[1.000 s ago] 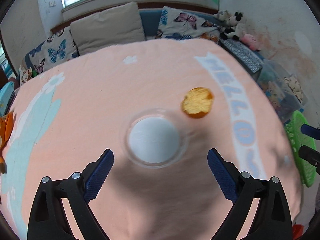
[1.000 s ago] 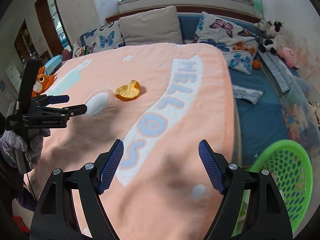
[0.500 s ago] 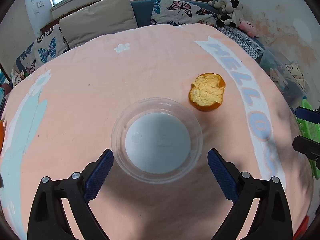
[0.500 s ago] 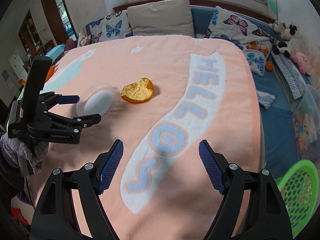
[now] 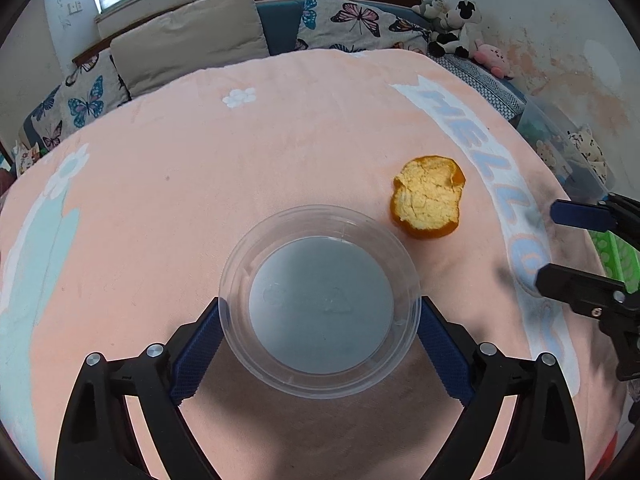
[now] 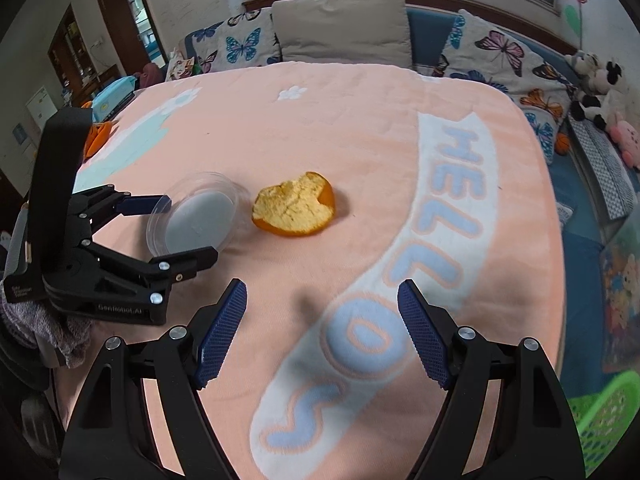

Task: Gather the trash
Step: 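Grasp the clear plastic lid with the left tool while the right tool grasps the orange peel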

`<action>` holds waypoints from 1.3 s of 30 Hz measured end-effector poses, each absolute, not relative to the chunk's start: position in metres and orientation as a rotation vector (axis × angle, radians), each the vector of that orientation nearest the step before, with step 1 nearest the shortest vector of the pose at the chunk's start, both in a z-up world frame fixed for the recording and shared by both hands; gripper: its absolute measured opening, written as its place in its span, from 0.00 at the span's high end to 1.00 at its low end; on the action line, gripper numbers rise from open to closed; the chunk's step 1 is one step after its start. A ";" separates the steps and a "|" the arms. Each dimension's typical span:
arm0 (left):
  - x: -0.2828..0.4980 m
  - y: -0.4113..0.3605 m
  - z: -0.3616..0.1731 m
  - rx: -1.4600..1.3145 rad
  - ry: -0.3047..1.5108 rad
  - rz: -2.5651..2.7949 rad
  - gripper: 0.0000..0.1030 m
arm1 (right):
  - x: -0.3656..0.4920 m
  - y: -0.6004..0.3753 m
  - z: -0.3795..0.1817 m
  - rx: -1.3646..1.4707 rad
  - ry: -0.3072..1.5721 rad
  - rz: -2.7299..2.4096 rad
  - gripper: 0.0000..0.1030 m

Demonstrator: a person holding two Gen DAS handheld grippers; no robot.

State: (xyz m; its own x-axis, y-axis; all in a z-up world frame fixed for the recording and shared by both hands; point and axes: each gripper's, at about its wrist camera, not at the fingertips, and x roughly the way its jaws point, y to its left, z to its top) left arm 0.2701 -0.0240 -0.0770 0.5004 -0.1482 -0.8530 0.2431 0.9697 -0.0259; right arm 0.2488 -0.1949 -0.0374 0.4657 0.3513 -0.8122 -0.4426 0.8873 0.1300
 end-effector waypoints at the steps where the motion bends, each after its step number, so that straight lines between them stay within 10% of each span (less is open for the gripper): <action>1: 0.270 -0.024 -0.076 0.101 1.017 -0.237 0.13 | 0.251 -0.192 -0.038 -0.107 0.971 0.491 0.24; 18: 0.283 0.010 -0.049 0.049 0.952 -0.177 0.14 | 0.299 -0.150 -0.065 -0.168 0.993 0.531 0.25; 39: 0.275 0.000 -0.039 0.042 0.937 -0.192 0.14 | 0.275 -0.173 -0.048 -0.084 0.951 0.514 0.61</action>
